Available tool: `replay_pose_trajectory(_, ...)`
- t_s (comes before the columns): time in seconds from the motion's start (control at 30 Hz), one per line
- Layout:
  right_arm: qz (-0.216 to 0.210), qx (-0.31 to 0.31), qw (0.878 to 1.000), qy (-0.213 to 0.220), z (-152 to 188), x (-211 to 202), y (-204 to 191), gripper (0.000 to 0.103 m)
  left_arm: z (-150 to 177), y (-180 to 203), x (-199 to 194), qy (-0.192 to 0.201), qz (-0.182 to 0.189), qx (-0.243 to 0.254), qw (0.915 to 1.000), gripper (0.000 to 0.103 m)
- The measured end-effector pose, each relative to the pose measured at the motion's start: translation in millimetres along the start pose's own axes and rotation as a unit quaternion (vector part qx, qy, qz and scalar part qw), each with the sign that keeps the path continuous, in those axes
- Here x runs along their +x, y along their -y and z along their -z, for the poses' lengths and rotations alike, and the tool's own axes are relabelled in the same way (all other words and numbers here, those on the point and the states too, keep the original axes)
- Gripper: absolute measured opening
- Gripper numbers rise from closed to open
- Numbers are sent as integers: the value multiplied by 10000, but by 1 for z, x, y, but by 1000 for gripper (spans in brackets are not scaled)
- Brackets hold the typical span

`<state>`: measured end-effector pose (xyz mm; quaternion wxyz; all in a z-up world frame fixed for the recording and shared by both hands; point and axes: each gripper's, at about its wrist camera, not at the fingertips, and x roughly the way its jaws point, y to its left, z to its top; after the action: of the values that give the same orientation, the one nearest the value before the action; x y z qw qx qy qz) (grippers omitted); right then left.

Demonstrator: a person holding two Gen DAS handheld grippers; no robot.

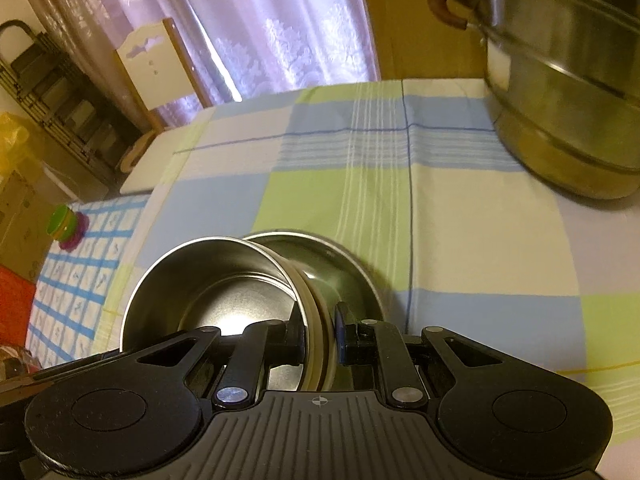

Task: Organize plates and bowls
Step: 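Carry the bowl stack with both grippers over the steel plate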

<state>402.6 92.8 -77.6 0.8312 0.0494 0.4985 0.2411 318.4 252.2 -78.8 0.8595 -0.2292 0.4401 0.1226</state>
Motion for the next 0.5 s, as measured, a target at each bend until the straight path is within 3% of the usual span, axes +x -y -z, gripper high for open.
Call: replay_pose_trajectory(0.5,55,54,9996,-259,2,28,-3,15,3,-16,18,-235,-96,-144,9996,21)
